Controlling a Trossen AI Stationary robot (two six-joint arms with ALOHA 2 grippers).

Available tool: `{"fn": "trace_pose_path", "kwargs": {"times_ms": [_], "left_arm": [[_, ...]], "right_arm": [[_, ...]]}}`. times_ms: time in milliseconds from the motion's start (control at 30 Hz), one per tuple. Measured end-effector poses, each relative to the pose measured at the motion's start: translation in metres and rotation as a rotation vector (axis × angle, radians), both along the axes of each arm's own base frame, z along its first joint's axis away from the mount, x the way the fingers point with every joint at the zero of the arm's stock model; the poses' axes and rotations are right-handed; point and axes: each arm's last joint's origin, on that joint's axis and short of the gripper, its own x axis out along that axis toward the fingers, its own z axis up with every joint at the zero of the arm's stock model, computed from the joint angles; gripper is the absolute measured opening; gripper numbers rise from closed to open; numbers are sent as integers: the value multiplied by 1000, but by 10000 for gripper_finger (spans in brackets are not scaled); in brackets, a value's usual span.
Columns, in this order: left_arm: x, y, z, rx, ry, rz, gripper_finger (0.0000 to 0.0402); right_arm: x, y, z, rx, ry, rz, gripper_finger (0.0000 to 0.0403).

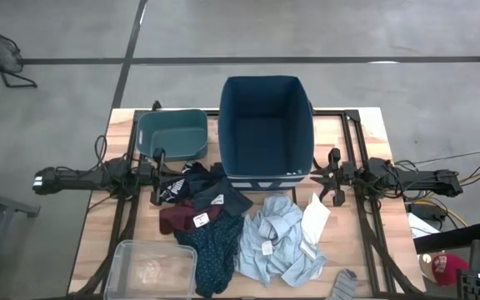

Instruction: Pick & Place Cloths

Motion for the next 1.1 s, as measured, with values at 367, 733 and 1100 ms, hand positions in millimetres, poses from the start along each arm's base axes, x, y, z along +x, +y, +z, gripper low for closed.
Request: {"fn": "trace_pose_path", "kwargs": {"times_ms": [367, 733, 1100], "left_arm": [[0, 0, 0, 0, 0, 0, 35], [0, 0, 0, 0, 0, 0, 35], [0, 0, 0, 0, 0, 0, 35]], "right_arm": [[-1, 0, 10, 332, -114, 27, 39], [-2, 15, 25, 490, -131, 390, 47], [8, 45, 31, 548, -104, 560, 46]]}}
